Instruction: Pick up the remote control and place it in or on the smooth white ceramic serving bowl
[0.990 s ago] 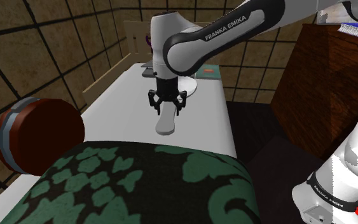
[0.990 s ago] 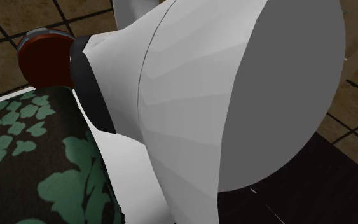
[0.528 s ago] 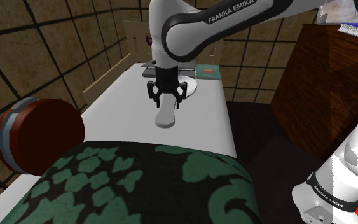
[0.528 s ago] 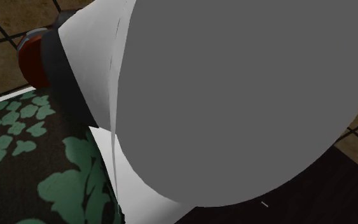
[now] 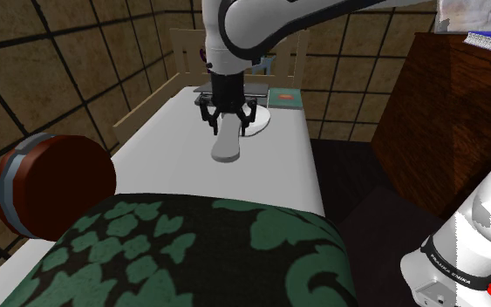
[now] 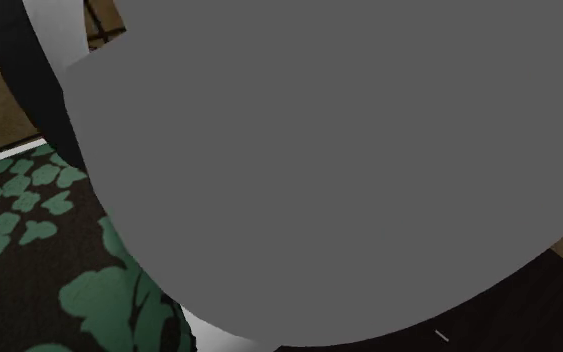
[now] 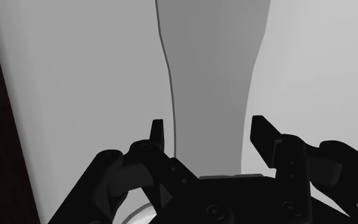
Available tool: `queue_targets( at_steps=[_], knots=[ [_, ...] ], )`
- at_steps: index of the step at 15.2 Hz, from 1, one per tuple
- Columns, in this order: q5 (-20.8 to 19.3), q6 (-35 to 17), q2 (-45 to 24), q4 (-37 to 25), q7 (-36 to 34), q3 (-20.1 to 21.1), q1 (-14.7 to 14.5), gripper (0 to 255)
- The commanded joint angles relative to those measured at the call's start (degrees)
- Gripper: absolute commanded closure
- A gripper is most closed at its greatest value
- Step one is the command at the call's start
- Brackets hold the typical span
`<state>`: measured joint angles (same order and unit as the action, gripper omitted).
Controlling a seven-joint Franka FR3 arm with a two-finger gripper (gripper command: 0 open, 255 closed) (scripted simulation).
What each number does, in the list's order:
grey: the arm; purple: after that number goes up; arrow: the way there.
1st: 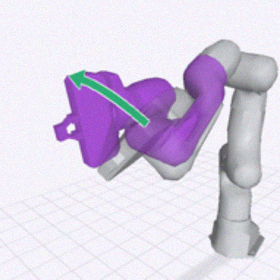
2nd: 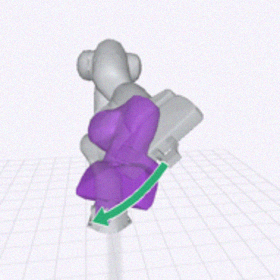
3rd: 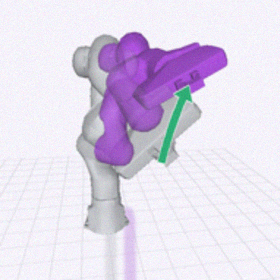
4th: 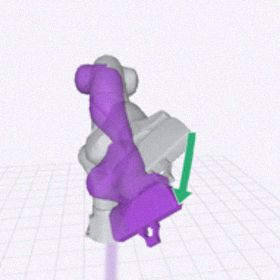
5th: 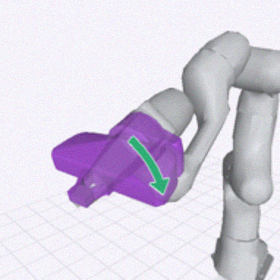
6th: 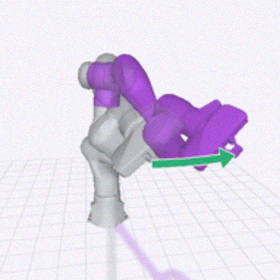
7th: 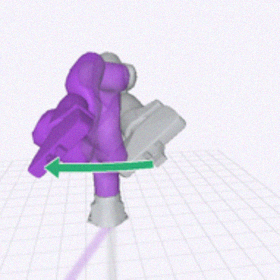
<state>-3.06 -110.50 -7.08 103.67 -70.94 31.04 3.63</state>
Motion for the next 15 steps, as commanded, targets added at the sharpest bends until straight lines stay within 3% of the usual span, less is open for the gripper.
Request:
queue_targets(
  at_steps=[1,8,15],
  knots=[
    [0.2,1.5,0.2,-1.3,0.1,0.0,0.0,255],
    [-2.0,3.9,-5.4,-8.8,7.0,-3.4,3.6,255],
    [-4.7,8.1,-13.7,-20.8,13.2,-6.4,6.2,255]
  ],
)
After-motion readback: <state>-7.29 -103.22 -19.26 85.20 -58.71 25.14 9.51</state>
